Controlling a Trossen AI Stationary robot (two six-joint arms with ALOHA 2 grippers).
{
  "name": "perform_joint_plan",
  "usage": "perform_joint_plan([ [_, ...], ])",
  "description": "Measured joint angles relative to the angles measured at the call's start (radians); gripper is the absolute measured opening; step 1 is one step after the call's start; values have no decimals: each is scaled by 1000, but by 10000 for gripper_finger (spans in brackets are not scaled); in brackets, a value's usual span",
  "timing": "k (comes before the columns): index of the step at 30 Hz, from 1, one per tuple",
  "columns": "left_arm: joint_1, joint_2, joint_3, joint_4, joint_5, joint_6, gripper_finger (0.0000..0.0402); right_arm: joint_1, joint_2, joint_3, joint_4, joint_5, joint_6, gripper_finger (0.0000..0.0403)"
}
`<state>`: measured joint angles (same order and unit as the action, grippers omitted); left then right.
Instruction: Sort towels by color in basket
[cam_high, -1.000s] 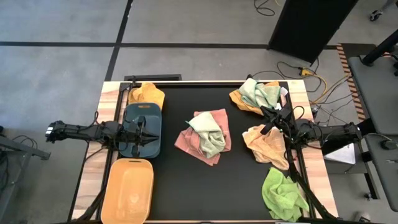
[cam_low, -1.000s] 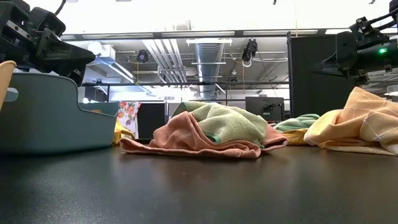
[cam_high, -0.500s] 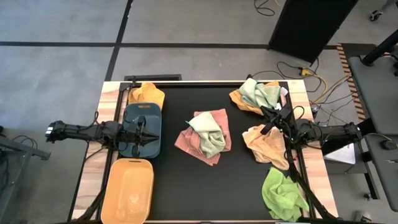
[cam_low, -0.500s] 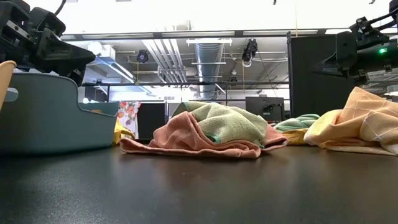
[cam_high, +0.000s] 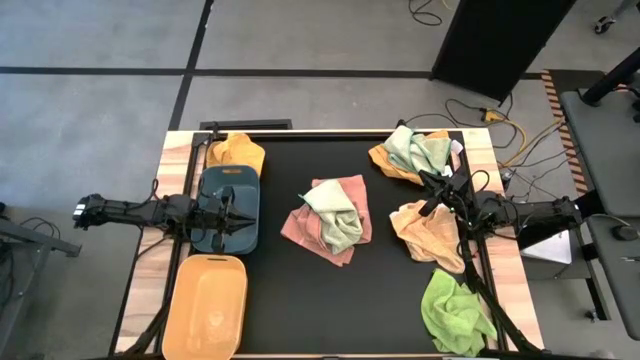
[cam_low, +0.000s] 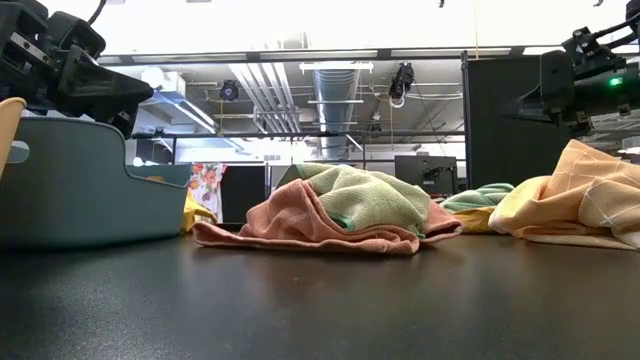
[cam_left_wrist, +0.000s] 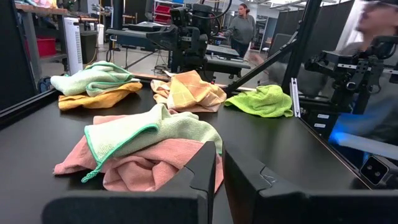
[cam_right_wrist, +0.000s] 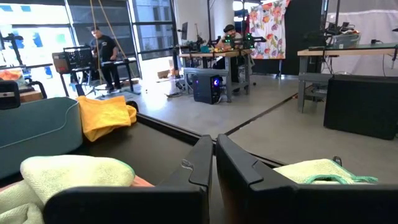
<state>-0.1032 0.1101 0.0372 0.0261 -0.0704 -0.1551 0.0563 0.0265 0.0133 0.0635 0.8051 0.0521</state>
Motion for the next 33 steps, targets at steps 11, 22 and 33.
perform_joint_plan([
  [11,0,0,0,0,0,0,13,0,0,0,0,0,0,13],
  [22,0,0,0,0,0,0,13,0,0,0,0,0,0,13],
  [33,0,0,0,0,0,0,13,0,0,0,3,0,14,13],
])
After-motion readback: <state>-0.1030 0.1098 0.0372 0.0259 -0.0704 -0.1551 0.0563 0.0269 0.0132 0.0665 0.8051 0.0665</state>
